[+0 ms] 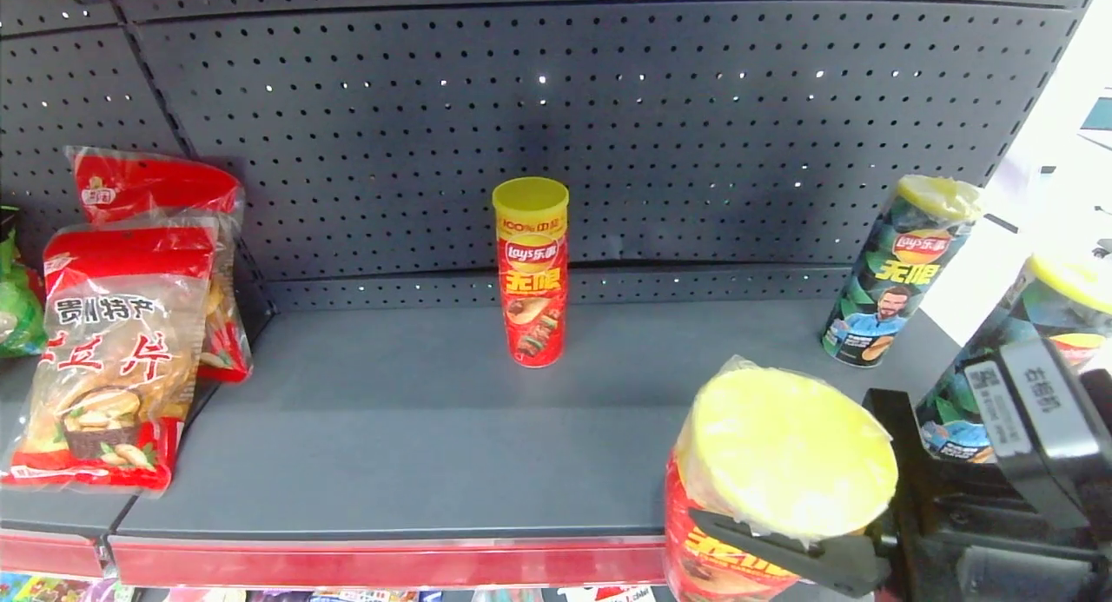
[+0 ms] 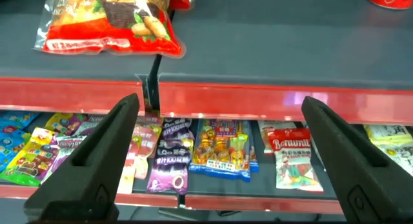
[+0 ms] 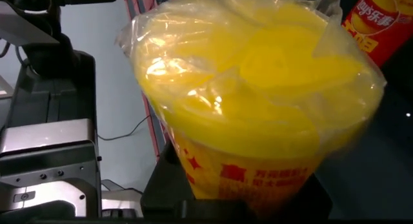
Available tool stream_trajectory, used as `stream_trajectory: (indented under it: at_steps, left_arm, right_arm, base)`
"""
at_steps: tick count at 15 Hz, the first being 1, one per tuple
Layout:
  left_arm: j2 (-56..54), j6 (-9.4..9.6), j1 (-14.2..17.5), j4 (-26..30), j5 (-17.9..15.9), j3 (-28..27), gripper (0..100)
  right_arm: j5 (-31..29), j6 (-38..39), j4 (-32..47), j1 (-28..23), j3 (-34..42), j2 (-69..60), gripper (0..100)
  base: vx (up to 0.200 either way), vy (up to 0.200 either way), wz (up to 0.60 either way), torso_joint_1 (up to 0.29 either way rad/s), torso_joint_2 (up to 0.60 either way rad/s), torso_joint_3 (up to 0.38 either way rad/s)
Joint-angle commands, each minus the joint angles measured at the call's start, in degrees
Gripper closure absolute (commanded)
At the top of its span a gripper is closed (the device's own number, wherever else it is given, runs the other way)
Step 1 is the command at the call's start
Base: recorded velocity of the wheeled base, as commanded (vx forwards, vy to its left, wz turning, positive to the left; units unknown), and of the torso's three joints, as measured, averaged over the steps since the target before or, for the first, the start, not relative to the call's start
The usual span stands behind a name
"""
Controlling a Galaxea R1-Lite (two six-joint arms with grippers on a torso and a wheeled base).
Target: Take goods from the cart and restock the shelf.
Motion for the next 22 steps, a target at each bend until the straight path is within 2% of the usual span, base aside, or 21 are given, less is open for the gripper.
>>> stream_trajectory:
  at_steps: [1,8,10,11,13,14,16,17,18,19,21,22]
  left_arm:
    - [0.0,-0.04,0.0,0.0,0.0,0.0,0]
    - [0.0,-0.13,-0.1,0.0,0.0,0.0,0]
    - [0.0,0.31,0.0,-0.1,0.0,0.1,0]
    - [0.1,1.28,0.0,-1.7,0.0,-1.1,0]
    - [10.2,1.98,-1.8,-10.1,-1.2,-11.2,0]
    - [14.0,1.45,-3.7,-10.9,-2.5,-15.5,0]
    - [25.1,1.8,-8.2,-12.0,-3.9,-22.4,0]
    - [27.6,1.89,-8.8,-12.9,-4.0,-23.8,0]
    - [38.8,1.89,-9.7,-17.8,-4.1,-27.8,0]
    - [44.9,1.98,-9.8,-21.5,-5.1,-28.6,0]
    - [55.0,2.77,-10.1,-25.9,-11.1,-30.8,0]
    - [59.8,4.88,-10.1,-29.0,-11.6,-30.1,0]
  right_arm:
    - [0.0,-0.1,0.0,0.0,0.0,0.0,100]
    - [0.0,-0.1,0.0,-0.2,0.0,0.2,100]
    - [0.0,0.0,0.0,-0.3,0.0,0.3,100]
    - [0.0,0.0,0.0,-0.4,0.0,0.3,100]
    - [-0.1,0.1,0.0,-0.4,-0.6,0.5,100]
    - [-0.1,0.3,0.0,-0.3,-0.7,0.6,100]
    - [-0.1,0.4,0.0,-0.4,-0.9,0.6,100]
    - [-0.1,0.4,0.0,-0.4,-0.9,0.6,100]
    - [0.1,0.6,-0.2,-0.9,-1.2,0.7,100]
    - [0.2,0.9,-0.2,-1.1,-1.3,0.7,100]
    - [0.2,1.2,-0.3,-1.3,-1.6,0.7,100]
    - [0.2,1.8,-0.3,-1.5,-1.7,0.6,100]
  base:
    - [0.0,0.0,0.0,0.0,0.0,0.0]
    - [0.0,0.0,0.0,0.0,0.0,0.0]
    - [0.0,0.0,0.0,0.0,0.0,0.0]
    - [0.0,0.0,0.0,0.0,0.0,0.0]
    - [0.0,0.0,0.0,0.0,0.0,0.0]
    - [0.0,0.0,0.0,0.0,0.0,0.0]
    - [0.0,0.0,0.0,0.0,0.0,0.0]
    - [0.0,0.0,0.0,0.0,0.0,0.0]
    - [0.0,0.0,0.0,0.0,0.0,0.0]
    - [0.0,0.0,0.0,0.0,0.0,0.0]
    - [0.0,0.0,0.0,0.0,0.0,0.0]
    - [0.0,0.0,0.0,0.0,0.0,0.0]
